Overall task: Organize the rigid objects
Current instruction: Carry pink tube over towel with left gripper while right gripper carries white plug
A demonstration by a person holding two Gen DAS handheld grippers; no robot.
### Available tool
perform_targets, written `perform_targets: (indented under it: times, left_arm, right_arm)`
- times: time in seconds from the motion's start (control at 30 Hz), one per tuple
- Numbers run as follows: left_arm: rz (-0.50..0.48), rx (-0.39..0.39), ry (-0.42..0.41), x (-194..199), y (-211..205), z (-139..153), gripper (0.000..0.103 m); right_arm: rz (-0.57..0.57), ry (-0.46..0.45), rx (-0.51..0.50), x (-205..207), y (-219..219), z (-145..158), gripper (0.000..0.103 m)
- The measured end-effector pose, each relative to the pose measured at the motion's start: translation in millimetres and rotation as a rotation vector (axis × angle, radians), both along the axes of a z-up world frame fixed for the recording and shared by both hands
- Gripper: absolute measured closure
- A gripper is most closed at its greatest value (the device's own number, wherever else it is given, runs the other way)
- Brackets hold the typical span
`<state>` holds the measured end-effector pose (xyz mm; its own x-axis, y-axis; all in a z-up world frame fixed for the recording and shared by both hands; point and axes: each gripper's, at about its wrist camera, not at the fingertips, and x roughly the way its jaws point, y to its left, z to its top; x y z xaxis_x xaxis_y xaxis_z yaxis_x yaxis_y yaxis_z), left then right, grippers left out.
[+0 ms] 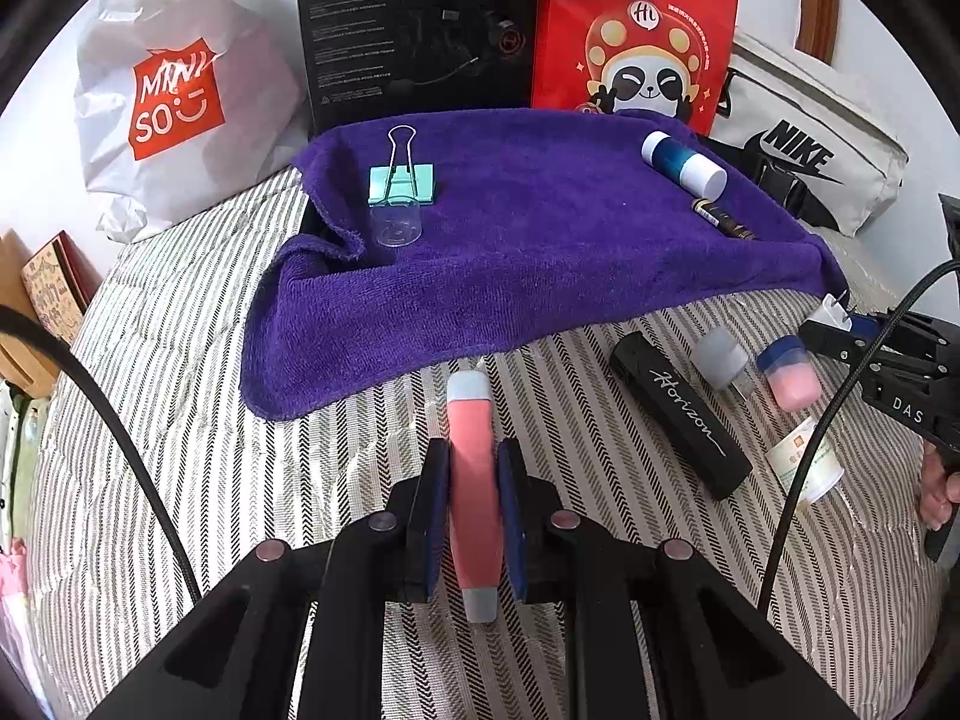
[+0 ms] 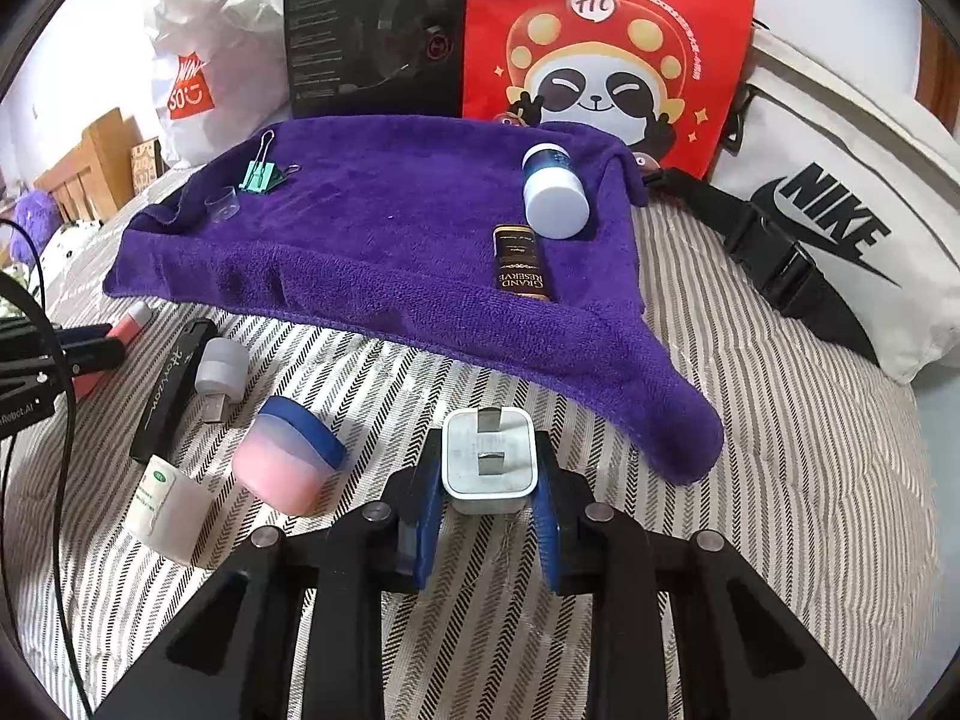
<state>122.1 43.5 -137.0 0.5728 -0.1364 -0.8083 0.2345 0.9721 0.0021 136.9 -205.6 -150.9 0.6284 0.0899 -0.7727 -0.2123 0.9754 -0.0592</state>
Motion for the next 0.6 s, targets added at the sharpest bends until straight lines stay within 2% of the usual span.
perform_targets:
  times: [0.47, 0.6]
  left_arm:
    - [0.006, -0.021, 0.010, 1.7, 4.4, 1.0, 0.087]
    - [0.007, -0.052, 0.030, 1.6, 8.0, 3.8, 0.087]
  right_arm:
    - [0.002, 0.003, 0.009, -0.4, -1.5, -1.1, 0.076]
    - [0.010, 0.053, 0.033, -2.0, -4.7, 3.0, 0.077]
